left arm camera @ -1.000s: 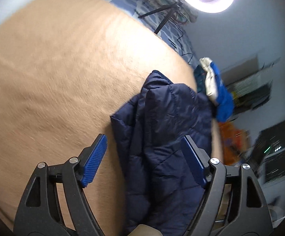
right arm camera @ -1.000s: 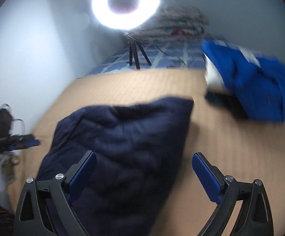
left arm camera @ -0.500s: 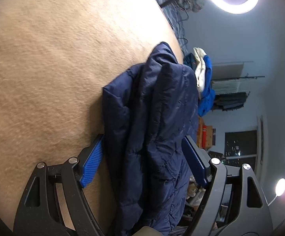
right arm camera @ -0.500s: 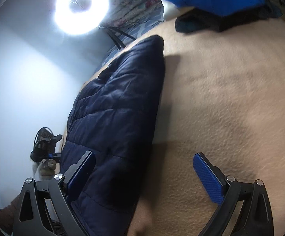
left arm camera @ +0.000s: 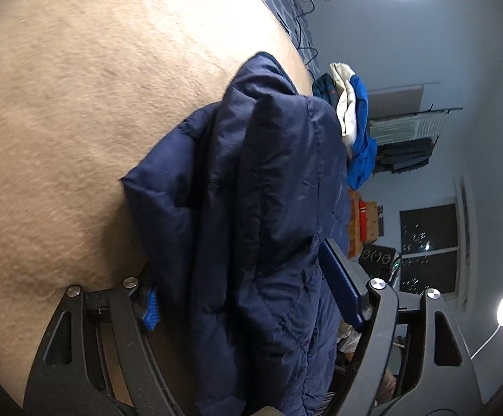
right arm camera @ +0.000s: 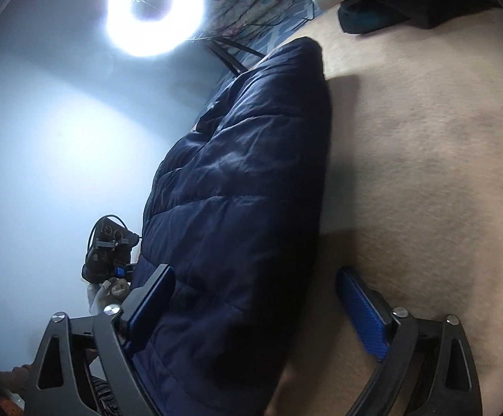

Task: Fold large clothes
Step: 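Lift the folded jacket off the blanket with both tools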

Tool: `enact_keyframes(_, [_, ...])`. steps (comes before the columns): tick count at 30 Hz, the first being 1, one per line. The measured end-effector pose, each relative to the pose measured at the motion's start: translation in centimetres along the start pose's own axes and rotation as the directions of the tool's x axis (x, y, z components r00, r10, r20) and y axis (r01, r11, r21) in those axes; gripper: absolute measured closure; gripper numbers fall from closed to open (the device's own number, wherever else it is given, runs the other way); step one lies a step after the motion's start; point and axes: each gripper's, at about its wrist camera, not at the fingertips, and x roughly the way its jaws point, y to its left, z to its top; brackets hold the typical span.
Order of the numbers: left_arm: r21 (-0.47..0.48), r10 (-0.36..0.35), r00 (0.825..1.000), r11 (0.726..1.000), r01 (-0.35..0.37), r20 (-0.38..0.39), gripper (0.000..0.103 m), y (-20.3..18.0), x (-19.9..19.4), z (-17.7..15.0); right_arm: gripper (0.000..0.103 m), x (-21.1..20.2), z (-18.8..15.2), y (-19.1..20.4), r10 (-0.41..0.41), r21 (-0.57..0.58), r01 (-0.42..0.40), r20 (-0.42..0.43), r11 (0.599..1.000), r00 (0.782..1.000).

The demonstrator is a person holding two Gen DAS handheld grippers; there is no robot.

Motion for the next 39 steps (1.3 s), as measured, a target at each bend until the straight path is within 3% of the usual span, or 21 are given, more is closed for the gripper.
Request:
enact_keyframes(5, [0.016, 0.036, 0.999, 0.999, -0.036, -0.006, 0.033, -0.7, 0.9, 0.1, 0.028, 1.6, 0.4, 0.4, 0.026, 0.012, -0.025, -0.029, 1.0, 0.999])
enact_keyframes(8, [0.051, 0.087, 0.996, 0.995, -0.087, 0.0, 0.045, -1.4, 1.0, -0.2, 0.034, 1.9, 0.2, 0.7, 0.021, 0.021, -0.02, -0.04, 1.0, 0.999])
enact_keyframes(14, [0.154, 0.181, 0.982, 0.97, -0.187, 0.049, 0.068, -3.8, 0.6, -1.3, 0.056, 1.4, -0.2, 0.7, 0.007, 0.045, -0.005, -0.045, 0.999, 0.999])
enact_keyframes(19, [0.219, 0.233, 0.968, 0.944, -0.248, 0.092, 0.078, -5.5, 0.1, -2.4, 0.074, 1.0, -0.3, 2.8, -0.06, -0.016, 0.059, -0.041, 0.998, 0.997])
enact_keyframes(28, [0.313, 0.284, 0.948, 0.896, -0.315, 0.142, 0.084, -8.8, -0.6, -4.8, 0.084, -0.4, -0.4, 7.7, -0.211, -0.158, 0.204, -0.029, 0.966, 0.977])
enact_keyframes(39, [0.422, 0.216, 0.965, 0.869, -0.259, 0.148, 0.085, -14.7, -0.1, -7.9, 0.085, -6.6, -1.2, 9.8, -0.249, -0.212, 0.254, 0.049, 0.944, 0.967])
